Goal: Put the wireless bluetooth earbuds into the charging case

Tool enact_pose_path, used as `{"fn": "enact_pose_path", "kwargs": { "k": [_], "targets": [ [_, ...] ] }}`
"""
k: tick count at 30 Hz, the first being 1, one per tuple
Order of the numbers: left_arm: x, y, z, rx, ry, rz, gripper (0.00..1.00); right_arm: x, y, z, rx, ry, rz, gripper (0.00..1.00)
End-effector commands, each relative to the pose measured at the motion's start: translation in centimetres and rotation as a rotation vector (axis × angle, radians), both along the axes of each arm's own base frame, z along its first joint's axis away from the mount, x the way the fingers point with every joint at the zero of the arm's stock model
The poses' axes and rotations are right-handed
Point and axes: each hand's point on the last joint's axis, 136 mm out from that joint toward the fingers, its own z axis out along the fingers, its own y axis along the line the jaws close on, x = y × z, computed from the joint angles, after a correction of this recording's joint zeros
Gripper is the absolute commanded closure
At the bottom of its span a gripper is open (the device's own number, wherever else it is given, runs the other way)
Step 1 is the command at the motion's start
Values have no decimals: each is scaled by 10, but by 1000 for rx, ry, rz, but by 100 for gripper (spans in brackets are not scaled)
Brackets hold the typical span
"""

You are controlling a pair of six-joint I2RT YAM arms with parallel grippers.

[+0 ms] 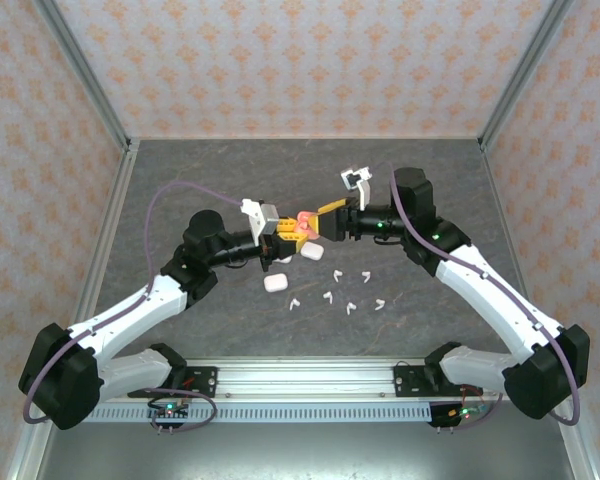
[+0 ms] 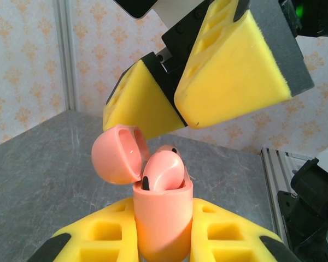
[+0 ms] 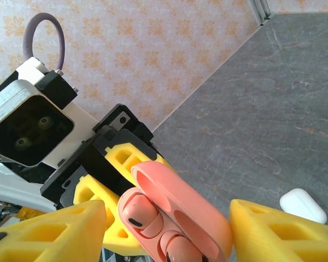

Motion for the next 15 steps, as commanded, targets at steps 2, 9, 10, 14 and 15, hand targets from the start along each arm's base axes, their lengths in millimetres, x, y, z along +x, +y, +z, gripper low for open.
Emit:
{"fn": "enact_pose_path", "kwargs": {
  "k": [2, 9, 10, 14, 15],
  "targets": [
    [5, 2, 9, -5, -31, 37, 100, -25, 3, 13, 33, -29, 105, 45],
    [7, 3, 6, 2, -26, 46, 100, -27, 2, 13, 26, -30, 105, 45],
    [7, 3, 6, 3, -25, 49, 100, -28, 2, 13, 25, -29, 107, 45],
    [9, 3, 4, 10, -21, 56, 100, -29, 1, 14, 24, -33, 105, 45],
    [9, 3, 3, 10, -19, 58, 100, -30, 0, 15, 26, -36, 104, 45]
  ]
}}
